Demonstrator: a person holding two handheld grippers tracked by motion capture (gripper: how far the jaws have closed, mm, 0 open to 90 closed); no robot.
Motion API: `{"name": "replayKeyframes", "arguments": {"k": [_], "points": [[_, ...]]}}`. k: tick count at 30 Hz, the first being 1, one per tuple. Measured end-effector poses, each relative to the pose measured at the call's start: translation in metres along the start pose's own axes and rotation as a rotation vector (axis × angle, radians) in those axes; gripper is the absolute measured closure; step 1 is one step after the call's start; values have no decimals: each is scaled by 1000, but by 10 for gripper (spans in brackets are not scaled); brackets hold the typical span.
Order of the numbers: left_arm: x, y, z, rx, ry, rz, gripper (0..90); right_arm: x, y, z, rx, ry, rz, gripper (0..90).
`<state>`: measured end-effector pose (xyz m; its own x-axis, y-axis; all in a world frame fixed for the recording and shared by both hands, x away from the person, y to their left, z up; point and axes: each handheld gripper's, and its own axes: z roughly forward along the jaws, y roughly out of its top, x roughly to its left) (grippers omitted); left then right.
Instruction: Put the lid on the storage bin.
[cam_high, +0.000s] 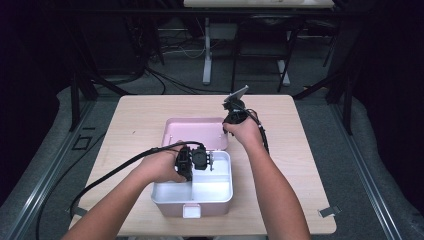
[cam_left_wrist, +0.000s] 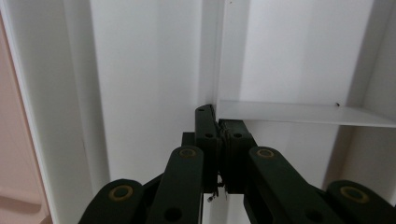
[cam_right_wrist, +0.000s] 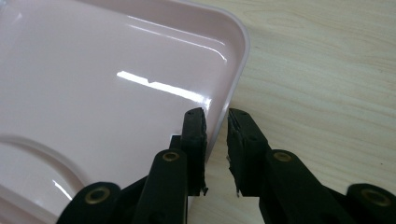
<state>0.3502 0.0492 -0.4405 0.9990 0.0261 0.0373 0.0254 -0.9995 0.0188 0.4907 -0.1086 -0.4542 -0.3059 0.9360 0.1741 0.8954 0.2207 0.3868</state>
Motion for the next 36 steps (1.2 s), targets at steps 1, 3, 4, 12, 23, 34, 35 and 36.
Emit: {"name": "replayKeyframes", "arguments": {"k": [1,3,4,12,23,34,35,36], "points": [[0,0,0,0,1,1,873,0,1,0,27,0,8,771],[0,0,0,1,0,2,874,-1,3,2,39,-10,16,771],[0,0,0,1,-1,3,874,-2,3,4,39,-6,27,771],[1,0,0,1,-3,5,875,-4,6,9,44,3,63,771],[0,0,0,0,1,4,876,-3,8,16,54,-6,74,784],[0,0,0,1,0,4,876,-2,8,15,50,-6,73,819],[0,0,0,1,-1,4,876,-2,7,14,49,-11,71,820],[0,0,0,1,-1,4,877,-1,7,14,45,-14,71,821]]}}
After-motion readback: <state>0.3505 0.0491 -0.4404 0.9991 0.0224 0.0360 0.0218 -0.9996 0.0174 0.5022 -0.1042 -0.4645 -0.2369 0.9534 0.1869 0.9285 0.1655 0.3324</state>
